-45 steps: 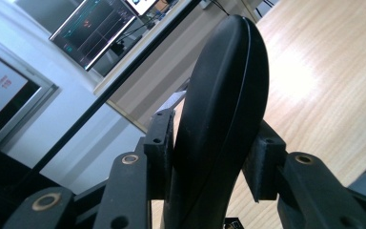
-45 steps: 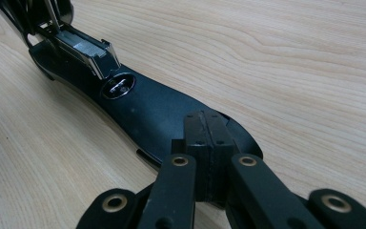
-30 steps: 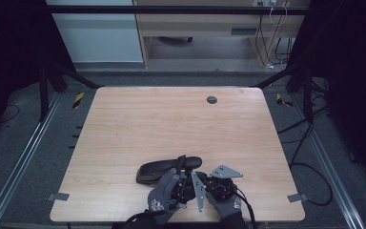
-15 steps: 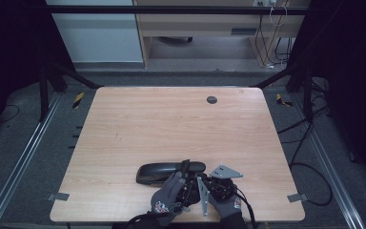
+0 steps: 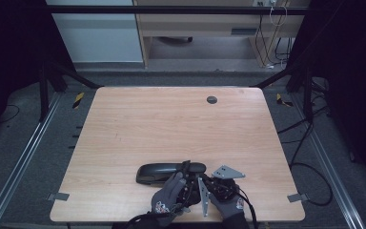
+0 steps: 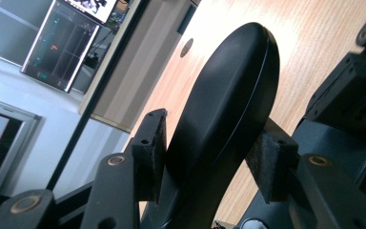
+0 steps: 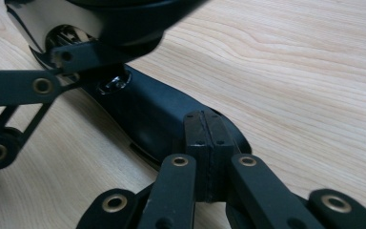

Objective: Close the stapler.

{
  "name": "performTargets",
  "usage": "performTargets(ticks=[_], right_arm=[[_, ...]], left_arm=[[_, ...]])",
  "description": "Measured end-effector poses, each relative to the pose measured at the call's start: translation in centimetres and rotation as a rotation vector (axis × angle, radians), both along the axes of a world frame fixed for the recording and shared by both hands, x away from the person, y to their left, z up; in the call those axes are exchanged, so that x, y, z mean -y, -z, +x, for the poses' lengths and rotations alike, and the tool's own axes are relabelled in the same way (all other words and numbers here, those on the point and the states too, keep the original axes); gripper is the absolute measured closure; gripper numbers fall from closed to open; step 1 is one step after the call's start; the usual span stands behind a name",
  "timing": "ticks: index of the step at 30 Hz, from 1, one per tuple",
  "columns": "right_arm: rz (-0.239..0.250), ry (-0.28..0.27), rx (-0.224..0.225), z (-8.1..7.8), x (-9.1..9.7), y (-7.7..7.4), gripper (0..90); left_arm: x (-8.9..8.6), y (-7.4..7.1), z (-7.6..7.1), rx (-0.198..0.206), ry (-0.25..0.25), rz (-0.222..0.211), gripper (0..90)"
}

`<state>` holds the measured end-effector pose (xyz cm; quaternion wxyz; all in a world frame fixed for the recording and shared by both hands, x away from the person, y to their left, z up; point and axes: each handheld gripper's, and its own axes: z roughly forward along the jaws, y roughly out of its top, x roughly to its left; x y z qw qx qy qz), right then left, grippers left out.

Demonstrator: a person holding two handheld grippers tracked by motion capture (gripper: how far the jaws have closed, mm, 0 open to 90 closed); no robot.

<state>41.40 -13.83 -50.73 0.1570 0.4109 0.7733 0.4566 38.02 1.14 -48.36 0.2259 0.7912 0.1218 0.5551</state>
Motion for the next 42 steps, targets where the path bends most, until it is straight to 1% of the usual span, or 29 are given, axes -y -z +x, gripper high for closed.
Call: performTargets(ticks=[3,7,8,10,15,19,20,22,24,27,28,30,31,35,37,39,41,42], right_arm=[[-0.001,0.008,-0.005,0.0,0.4,0.0,90.0],[0.001,0.004,-0.008,0.0,0.5,0.0,90.0],[0.0,0.004,-0.006,0.0,0.5,0.0,90.0],[0.004,0.007,-0.002,0.0,0.6,0.0,90.0],[0.008,0.036,0.01,0.1,1.5,-0.3,90.0],[0.008,0.083,0.017,0.3,2.9,-0.3,90.0],[0.011,0.094,0.017,0.4,3.1,-0.3,88.3],[0.007,0.1,0.022,0.4,3.4,-0.3,88.1],[0.009,0.118,0.023,0.5,3.9,-0.4,88.2],[0.012,0.136,0.02,0.6,4.4,-0.4,88.3],[0.011,0.137,0.02,0.7,4.5,-0.4,88.2],[0.012,0.142,0.021,0.7,4.6,-0.4,88.0],[0.009,0.144,0.024,0.8,4.7,-0.3,87.7],[0.007,0.153,0.025,0.9,4.9,-0.3,85.7],[0.008,0.155,0.027,0.9,5.0,-0.3,84.0],[0.007,0.16,0.03,0.9,5.1,-0.3,82.1],[0.007,0.161,0.032,0.9,5.1,-0.3,81.4],[0.007,0.165,0.033,0.9,5.1,-0.3,80.1]], left_arm=[[0.0,0.0,0.0,-0.006,0.003,-0.005,51.1],[-0.1,-0.1,0.0,-0.012,0.007,-0.006,50.0],[-0.2,-0.2,-0.1,-0.016,0.016,-0.017,49.5],[-0.2,-0.3,-0.1,-0.018,0.022,-0.015,49.0],[-0.1,-0.6,-0.6,-0.019,0.043,-0.018,45.9],[0.1,-0.9,-0.7,-0.028,0.057,-0.028,42.8],[0.3,-1.1,-0.8,-0.036,0.068,-0.031,42.0],[0.3,-1.2,-0.8,-0.039,0.072,-0.032,41.5],[0.5,-1.4,-0.9,-0.051,0.087,-0.044,40.1],[0.7,-1.8,-1.1,-0.058,0.103,-0.07,39.2],[0.7,-1.9,-1.1,-0.058,0.106,-0.072,39.0],[0.8,-2.2,-1.2,-0.061,0.114,-0.097,38.7],[0.7,-2.4,-1.3,-0.071,0.117,-0.11,38.5],[0.2,-3.5,-1.1,-0.124,0.127,-0.195,37.5],[-0.3,-4.3,-1.0,-0.134,0.126,-0.239,36.9],[-0.8,-4.9,-0.9,-0.146,0.132,-0.274,36.7],[-1.3,-5.5,-0.8,-0.169,0.136,-0.326,36.7],[-2.1,-6.1,-0.6,-0.196,0.14,-0.375,36.6]])
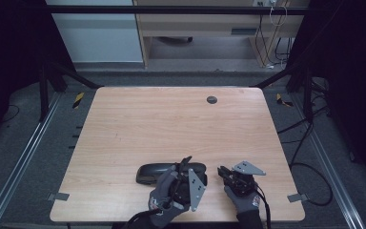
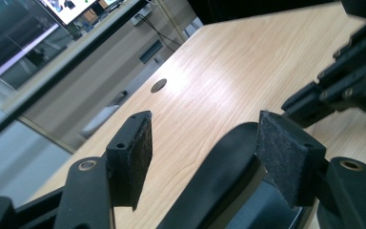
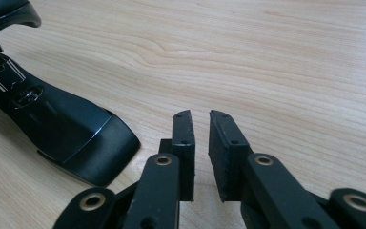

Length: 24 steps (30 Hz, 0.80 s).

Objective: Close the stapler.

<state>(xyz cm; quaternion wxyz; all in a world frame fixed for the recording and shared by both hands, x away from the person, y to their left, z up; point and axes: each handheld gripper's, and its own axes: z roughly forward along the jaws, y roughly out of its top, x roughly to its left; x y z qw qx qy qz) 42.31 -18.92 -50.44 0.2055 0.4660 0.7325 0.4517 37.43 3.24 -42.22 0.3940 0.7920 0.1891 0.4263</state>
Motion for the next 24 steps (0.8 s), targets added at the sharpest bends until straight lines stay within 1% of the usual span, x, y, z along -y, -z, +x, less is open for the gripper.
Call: performTargets(ticks=[1,3,4,5,6,7,8,9,11,13,16,17,18,19,21,22,24], right_arm=[[-0.001,0.003,0.001,0.0,0.0,0.0,79.2],[-0.001,0.005,0.006,0.0,0.0,0.0,78.5],[0.004,0.007,0.008,0.0,0.1,-0.1,76.7],[0.005,0.008,0.011,0.0,0.1,-0.1,76.4],[0.005,0.008,0.011,0.0,0.1,-0.1,76.4],[0.006,0.007,0.012,0.0,0.1,-0.2,76.1],[0.009,0.005,0.019,0.0,0.1,-0.3,75.9],[0.012,0.005,0.018,-0.1,0.1,-0.3,76.0],[0.011,0.002,0.023,0.0,0.2,-0.4,76.2],[0.012,0.003,0.026,0.0,0.3,-0.5,77.6],[0.012,0.007,0.028,0.1,0.5,-0.7,81.0],[0.013,0.007,0.028,0.2,0.6,-0.8,81.9],[0.013,0.007,0.028,0.2,0.6,-0.8,81.9],[0.017,0.006,0.024,0.2,0.7,-0.9,84.8],[0.018,0.003,0.022,0.3,0.7,-1.0,85.5],[0.015,0.001,0.023,0.3,0.7,-1.1,86.8],[0.02,-0.007,0.033,0.4,0.8,-1.5,90.0]], left_arm=[[0.0,0.0,0.0,0.0,0.0,0.0,36.6],[-1.0,-0.7,0.3,-0.035,0.001,-0.051,36.6],[-1.4,-0.9,0.5,-0.046,0.0,-0.067,36.6],[-2.4,-1.5,0.8,-0.068,-0.005,-0.106,36.6],[-2.4,-1.5,0.8,-0.068,-0.005,-0.106,36.6],[-3.1,-1.8,1.1,-0.082,-0.012,-0.131,36.6],[-4.2,-2.1,1.4,-0.095,-0.019,-0.155,36.6],[-4.2,-2.1,1.4,-0.095,-0.019,-0.155,36.6],[-5.6,-2.4,1.8,-0.105,-0.04,-0.181,36.6],[-7.0,-2.5,2.2,-0.12,-0.06,-0.197,36.8],[-8.7,-2.4,2.5,-0.129,-0.098,-0.209,37.3],[-10.0,-2.3,2.8,-0.144,-0.116,-0.223,37.4],[-10.0,-2.3,2.8,-0.144,-0.116,-0.223,37.4],[-10.7,-2.2,2.9,-0.152,-0.13,-0.23,37.3],[-11.8,-2.1,3.1,-0.16,-0.151,-0.242,37.4],[-12.2,-2.1,3.2,-0.162,-0.16,-0.246,37.4],[-14.0,-2.0,3.3,-0.156,-0.198,-0.255,37.5]])
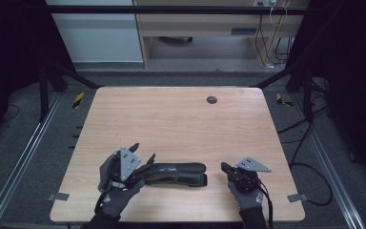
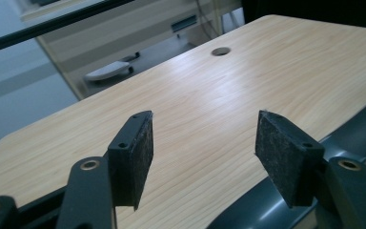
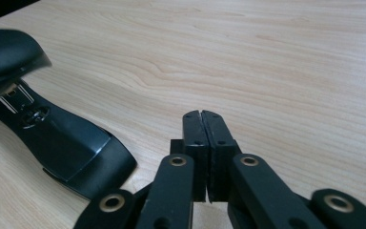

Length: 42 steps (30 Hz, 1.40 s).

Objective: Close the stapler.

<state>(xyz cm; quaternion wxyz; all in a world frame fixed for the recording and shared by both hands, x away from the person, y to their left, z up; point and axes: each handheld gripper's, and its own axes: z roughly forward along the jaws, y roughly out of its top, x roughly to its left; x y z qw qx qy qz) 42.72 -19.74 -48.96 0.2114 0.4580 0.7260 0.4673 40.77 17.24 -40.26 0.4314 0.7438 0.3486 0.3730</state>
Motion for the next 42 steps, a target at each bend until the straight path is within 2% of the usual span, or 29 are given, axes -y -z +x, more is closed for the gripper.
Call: performTargets(ticks=[1,2,10,17,21,29,31,33,36,42], right_arm=[[0.0,0.0,0.0,0.0,0.0,0.0,90.0],[0.002,-0.001,0.001,0.0,0.0,-0.1,90.0],[0.03,-0.024,0.022,0.2,0.2,-1.4,90.0],[0.05,-0.051,0.03,0.4,0.0,-2.2,90.0],[0.062,-0.065,0.037,0.5,-0.4,-2.7,90.0],[0.084,-0.099,0.053,0.3,-0.9,-3.7,90.0],[0.078,-0.13,0.058,0.1,-1.5,-4.2,90.0],[0.078,-0.141,0.062,0.0,-1.8,-4.4,90.0],[0.09,-0.189,0.076,-0.3,-2.9,-5.1,90.0],[0.089,-0.229,0.069,-0.6,-4.3,-5.4,90.0]], left_arm=[[0.0,0.0,0.0,0.0,0.0,0.0,37.5],[-0.8,0.1,0.2,0.011,-0.012,0.001,37.5],[-5.2,1.2,0.2,-0.028,-0.11,-0.024,38.5],[-7.2,2.8,0.2,-0.064,-0.161,-0.019,40.0],[-7.8,3.8,0.4,-0.086,-0.182,0.0,40.2],[-9.2,5.8,0.6,-0.126,-0.235,-0.027,40.3],[-9.3,6.4,0.7,-0.136,-0.244,-0.004,40.3],[-9.4,6.5,0.7,-0.14,-0.247,-0.002,40.3],[-9.4,6.8,0.9,-0.152,-0.247,-0.001,40.2],[-9.3,7.3,1.1,-0.171,-0.248,-0.001,40.2]])
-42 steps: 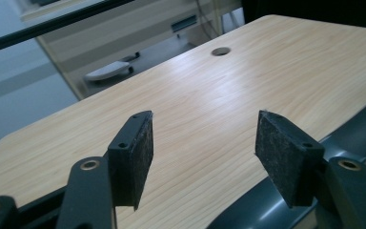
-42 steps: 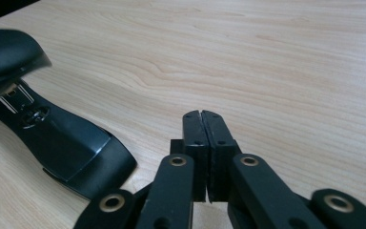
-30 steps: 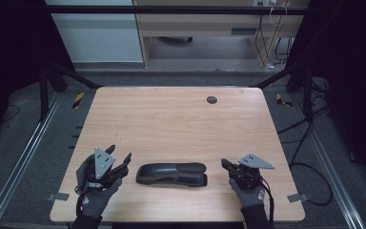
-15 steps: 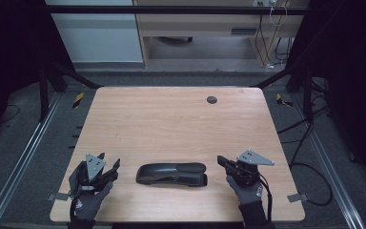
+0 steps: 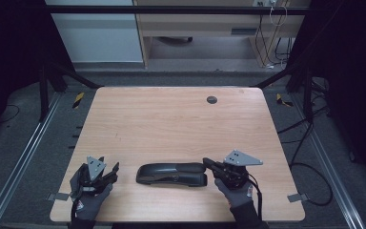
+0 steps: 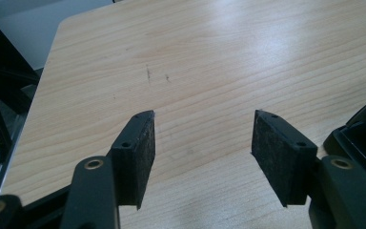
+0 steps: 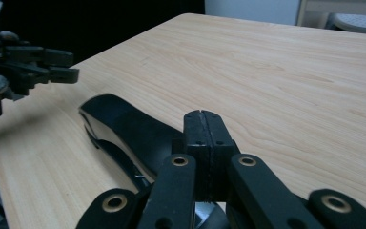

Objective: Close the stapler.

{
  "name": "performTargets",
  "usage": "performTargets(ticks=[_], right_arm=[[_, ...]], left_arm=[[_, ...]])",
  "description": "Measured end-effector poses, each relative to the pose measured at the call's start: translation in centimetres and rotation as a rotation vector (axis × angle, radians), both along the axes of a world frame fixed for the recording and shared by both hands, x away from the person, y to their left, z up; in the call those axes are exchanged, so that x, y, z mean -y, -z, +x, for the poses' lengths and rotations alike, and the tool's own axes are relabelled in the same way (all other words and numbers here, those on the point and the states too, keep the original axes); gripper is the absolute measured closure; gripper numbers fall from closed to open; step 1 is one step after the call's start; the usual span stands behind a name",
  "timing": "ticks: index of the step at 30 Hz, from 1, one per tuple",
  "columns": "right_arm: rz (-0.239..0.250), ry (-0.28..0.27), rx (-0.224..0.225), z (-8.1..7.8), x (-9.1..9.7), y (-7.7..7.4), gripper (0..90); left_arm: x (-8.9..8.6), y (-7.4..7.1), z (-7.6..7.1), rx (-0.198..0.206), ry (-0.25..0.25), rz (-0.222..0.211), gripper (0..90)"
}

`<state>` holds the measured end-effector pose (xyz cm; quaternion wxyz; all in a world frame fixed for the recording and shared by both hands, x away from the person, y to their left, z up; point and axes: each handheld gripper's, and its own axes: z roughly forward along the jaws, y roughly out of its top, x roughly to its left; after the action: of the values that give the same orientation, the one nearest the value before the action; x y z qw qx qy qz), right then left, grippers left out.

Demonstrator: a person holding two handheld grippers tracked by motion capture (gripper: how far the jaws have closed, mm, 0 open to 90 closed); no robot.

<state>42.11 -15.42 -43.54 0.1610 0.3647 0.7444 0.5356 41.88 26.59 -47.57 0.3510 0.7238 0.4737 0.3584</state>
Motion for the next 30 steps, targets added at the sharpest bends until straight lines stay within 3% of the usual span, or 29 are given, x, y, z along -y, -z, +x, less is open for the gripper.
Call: performTargets(ticks=[5,14,30], right_arm=[[-0.013,-0.022,-0.014,-0.1,-0.7,0.4,90.0],[0.004,-0.013,-0.012,-0.2,-0.6,0.7,90.0],[-0.017,0.012,-0.027,-0.4,-0.5,1.8,90.0]], left_arm=[[-0.1,0.1,0.0,-0.004,-0.003,0.004,40.2],[-0.1,0.1,-0.1,-0.002,-0.004,-0.001,40.4],[-0.2,0.0,-0.1,-0.001,-0.007,0.003,40.5]])
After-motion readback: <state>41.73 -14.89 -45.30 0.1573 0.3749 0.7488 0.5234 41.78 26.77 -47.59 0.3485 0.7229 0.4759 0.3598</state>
